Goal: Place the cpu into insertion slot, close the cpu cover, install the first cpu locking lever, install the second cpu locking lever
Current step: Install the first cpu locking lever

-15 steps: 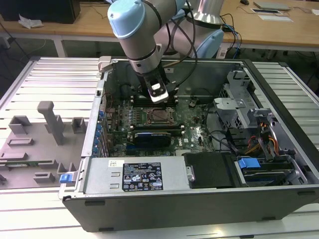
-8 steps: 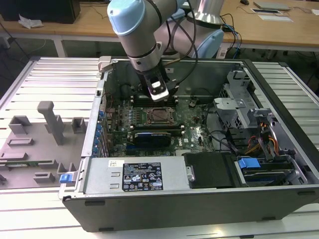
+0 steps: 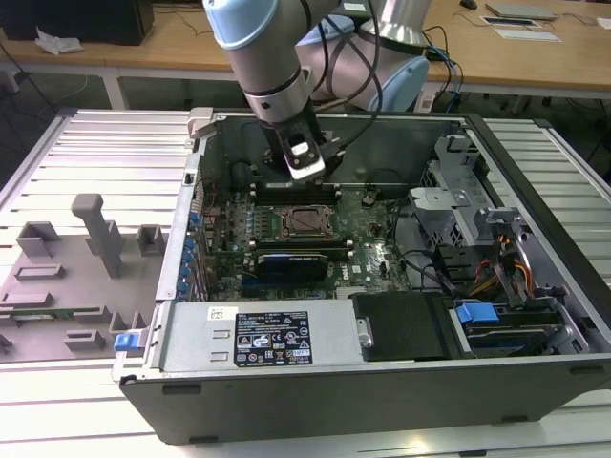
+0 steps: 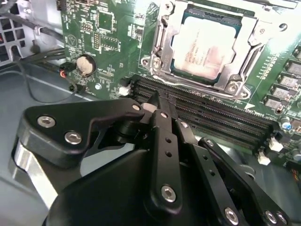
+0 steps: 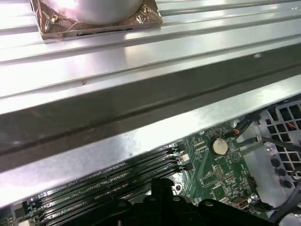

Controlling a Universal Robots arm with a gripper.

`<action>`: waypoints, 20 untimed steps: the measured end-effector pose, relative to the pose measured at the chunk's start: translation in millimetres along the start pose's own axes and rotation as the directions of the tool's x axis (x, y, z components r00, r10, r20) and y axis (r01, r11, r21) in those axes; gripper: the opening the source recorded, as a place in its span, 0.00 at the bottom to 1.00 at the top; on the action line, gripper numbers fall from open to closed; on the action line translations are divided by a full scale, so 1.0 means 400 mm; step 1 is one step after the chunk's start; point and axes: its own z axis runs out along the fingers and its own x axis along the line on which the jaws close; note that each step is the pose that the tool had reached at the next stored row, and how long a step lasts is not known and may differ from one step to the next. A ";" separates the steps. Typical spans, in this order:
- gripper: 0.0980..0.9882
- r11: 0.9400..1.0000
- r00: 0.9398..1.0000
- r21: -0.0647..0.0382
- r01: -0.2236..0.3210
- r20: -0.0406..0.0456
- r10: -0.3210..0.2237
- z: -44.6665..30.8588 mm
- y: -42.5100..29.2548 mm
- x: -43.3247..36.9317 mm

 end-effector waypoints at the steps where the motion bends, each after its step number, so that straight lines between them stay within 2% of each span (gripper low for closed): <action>1: 0.01 1.000 1.000 0.000 0.000 0.000 0.000 -0.007 0.002 -0.002; 3: 0.01 1.000 1.000 0.000 0.000 0.000 0.000 -0.015 0.004 -0.005; 8: 0.01 1.000 1.000 0.001 0.000 -0.002 0.000 -0.016 0.004 -0.005; 9: 0.01 1.000 1.000 0.002 -0.001 -0.006 0.001 -0.015 0.005 -0.006; 10: 0.01 1.000 1.000 0.010 -0.004 -0.027 0.004 -0.014 0.005 -0.008; 11: 0.01 1.000 0.999 0.017 -0.006 -0.044 0.007 -0.013 0.006 -0.010; 12: 0.01 0.999 0.996 0.031 -0.011 -0.083 0.014 -0.010 0.008 -0.017; 13: 0.01 0.999 0.993 0.043 -0.015 -0.113 0.020 -0.008 0.009 -0.022; 14: 0.01 0.998 0.990 0.052 -0.017 -0.138 0.024 -0.006 0.011 -0.028; 16: 0.01 0.998 0.985 0.065 -0.021 -0.169 0.031 -0.003 0.013 -0.034; 17: 0.01 0.997 0.981 0.075 -0.022 -0.193 0.036 -0.001 0.014 -0.039; 18: 0.01 0.996 0.977 0.081 -0.023 -0.208 0.040 0.000 0.015 -0.040; 19: 0.01 0.996 0.974 0.088 -0.024 -0.221 0.043 0.000 0.014 -0.040; 20: 0.01 0.996 0.974 0.089 -0.024 -0.221 0.043 0.000 0.014 -0.040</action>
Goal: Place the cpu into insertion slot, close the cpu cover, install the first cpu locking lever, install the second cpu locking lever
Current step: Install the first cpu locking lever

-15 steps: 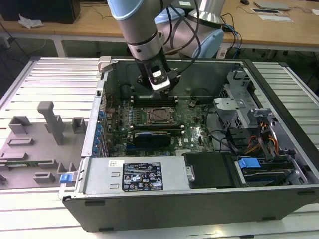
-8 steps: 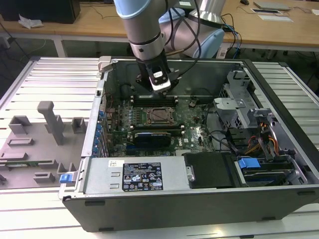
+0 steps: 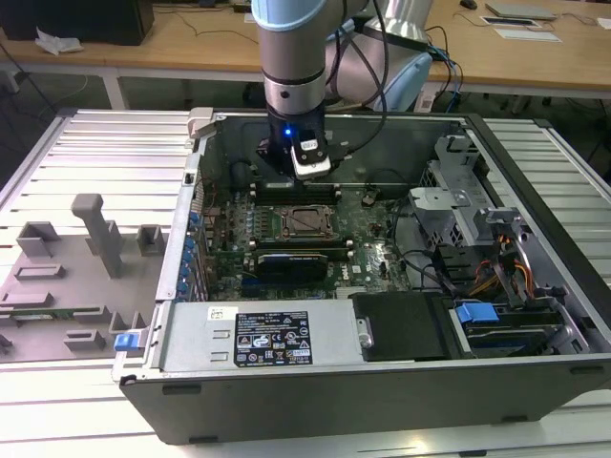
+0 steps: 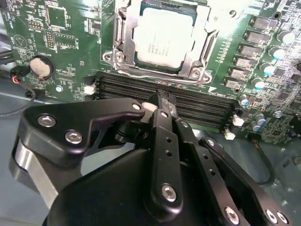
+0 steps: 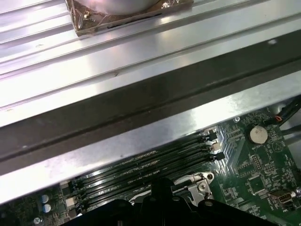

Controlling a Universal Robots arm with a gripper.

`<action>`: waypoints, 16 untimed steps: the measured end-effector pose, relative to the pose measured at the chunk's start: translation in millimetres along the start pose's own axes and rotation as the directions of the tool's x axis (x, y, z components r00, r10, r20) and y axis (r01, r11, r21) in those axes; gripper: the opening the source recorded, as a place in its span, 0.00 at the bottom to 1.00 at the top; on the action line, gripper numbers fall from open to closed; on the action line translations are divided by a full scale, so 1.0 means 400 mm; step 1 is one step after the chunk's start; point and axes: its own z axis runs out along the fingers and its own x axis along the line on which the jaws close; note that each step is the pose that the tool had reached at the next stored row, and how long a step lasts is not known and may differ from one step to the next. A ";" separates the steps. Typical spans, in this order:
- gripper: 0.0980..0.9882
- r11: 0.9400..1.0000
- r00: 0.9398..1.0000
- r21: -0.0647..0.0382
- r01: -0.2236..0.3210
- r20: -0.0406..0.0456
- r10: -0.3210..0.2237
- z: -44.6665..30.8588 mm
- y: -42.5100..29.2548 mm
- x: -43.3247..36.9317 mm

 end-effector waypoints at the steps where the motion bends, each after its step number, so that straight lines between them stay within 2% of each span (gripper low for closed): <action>1: 0.01 1.000 1.000 0.000 0.000 0.000 0.000 0.000 0.000 0.000; 2: 0.01 1.000 1.000 0.003 0.000 0.001 0.000 0.000 0.000 0.000; 3: 0.01 0.999 1.000 0.032 0.003 0.009 -0.003 0.000 0.000 0.000; 5: 0.01 0.998 1.000 0.066 0.006 0.018 -0.007 0.000 0.000 0.000; 6: 0.01 0.997 1.000 0.076 0.007 0.021 -0.009 0.000 0.000 0.000; 8: 0.01 0.997 0.999 0.076 0.028 0.018 -0.029 0.000 0.000 0.000; 12: 0.01 0.994 0.996 0.073 0.085 0.006 -0.085 0.000 0.001 -0.003; 16: 0.01 0.989 0.991 0.072 0.133 -0.011 -0.132 0.002 0.003 -0.008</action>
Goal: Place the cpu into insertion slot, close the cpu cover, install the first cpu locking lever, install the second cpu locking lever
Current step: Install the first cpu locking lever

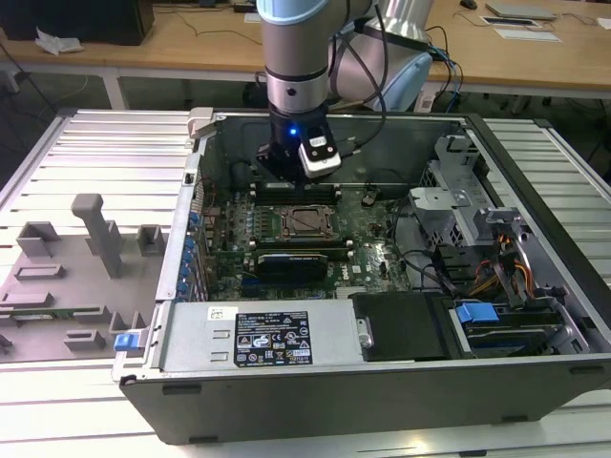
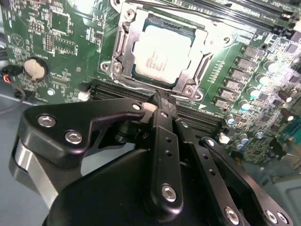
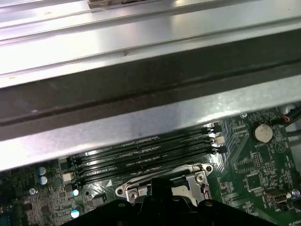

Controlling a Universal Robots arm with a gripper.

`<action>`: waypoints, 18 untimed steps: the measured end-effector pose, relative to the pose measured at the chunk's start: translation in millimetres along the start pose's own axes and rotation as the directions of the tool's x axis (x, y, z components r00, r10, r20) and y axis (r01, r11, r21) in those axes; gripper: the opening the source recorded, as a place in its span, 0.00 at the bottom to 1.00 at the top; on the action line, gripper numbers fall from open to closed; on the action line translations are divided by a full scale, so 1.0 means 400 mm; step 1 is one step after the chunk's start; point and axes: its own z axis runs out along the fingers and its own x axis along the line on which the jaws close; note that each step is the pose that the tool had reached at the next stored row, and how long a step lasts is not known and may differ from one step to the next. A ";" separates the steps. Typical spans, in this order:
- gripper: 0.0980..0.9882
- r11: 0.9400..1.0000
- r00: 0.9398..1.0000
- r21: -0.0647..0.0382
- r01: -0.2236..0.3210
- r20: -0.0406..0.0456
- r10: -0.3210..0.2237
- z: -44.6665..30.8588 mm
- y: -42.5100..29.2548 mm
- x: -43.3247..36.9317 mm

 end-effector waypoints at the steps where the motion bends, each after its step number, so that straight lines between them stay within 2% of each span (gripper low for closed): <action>1: 0.01 1.000 1.000 0.001 0.009 -0.007 -0.009 0.000 0.001 -0.005; 4: 0.01 1.000 0.999 0.005 0.025 -0.023 -0.024 0.001 0.003 -0.017; 5: 0.01 1.000 0.999 0.008 0.027 -0.031 -0.027 0.002 0.004 -0.022; 7: 0.01 0.999 0.999 0.018 0.029 -0.041 -0.028 0.002 0.005 -0.026; 8: 0.01 0.999 0.999 0.026 0.029 -0.042 -0.028 0.002 0.005 -0.026; 9: 0.01 0.999 0.999 0.040 0.031 -0.042 -0.029 0.002 0.005 -0.026; 10: 0.01 0.998 0.999 0.048 0.033 -0.041 -0.031 0.002 0.004 -0.026; 11: 0.01 0.998 0.999 0.052 0.034 -0.040 -0.032 0.002 0.004 -0.026; 13: 0.01 0.998 0.998 0.056 0.042 -0.040 -0.040 0.002 0.004 -0.025; 16: 0.01 0.997 0.997 0.054 0.063 -0.040 -0.061 0.002 0.004 -0.024; 18: 0.01 0.996 0.997 0.053 0.076 -0.036 -0.074 0.002 0.004 -0.024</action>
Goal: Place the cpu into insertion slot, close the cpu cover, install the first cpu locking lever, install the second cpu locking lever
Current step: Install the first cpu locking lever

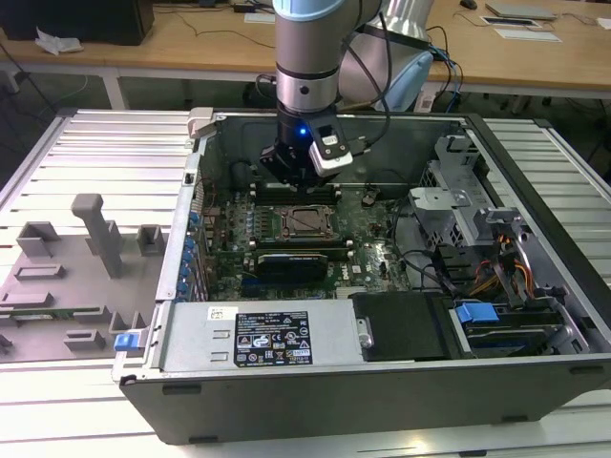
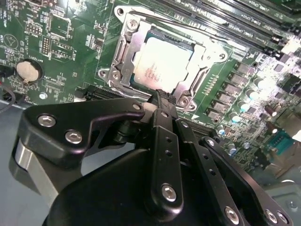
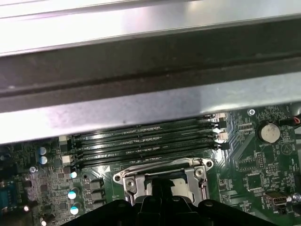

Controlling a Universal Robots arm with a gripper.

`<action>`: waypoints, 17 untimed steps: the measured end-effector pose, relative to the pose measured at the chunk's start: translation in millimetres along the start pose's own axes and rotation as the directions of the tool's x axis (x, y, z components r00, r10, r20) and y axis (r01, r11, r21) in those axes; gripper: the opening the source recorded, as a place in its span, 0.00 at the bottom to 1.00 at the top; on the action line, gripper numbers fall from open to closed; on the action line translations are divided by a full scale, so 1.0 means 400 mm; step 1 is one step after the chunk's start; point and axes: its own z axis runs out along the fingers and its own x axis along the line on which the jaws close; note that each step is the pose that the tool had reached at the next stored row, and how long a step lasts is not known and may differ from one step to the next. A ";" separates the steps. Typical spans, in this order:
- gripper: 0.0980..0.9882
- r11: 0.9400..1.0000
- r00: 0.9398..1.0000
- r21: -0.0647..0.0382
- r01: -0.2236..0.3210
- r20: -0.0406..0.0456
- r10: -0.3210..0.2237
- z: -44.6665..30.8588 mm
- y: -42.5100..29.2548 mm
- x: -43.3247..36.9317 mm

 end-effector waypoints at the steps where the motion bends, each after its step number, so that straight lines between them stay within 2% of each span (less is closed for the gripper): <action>1: 0.01 1.000 1.000 0.000 0.006 0.005 -0.006 0.000 0.000 0.000; 2: 0.01 1.000 1.000 0.000 0.011 0.009 -0.011 0.000 0.000 0.001; 4: 0.01 1.000 0.999 0.000 0.029 0.024 -0.029 0.002 -0.001 0.001; 5: 0.01 0.999 0.999 0.000 0.043 0.026 -0.043 0.002 -0.001 0.001; 11: 0.01 0.993 0.993 -0.002 0.118 0.024 -0.118 0.007 -0.002 -0.002; 13: 0.01 0.993 0.992 0.001 0.122 0.024 -0.122 0.007 -0.005 -0.003; 17: 0.01 0.992 0.992 0.011 0.123 0.024 -0.123 0.007 -0.023 -0.006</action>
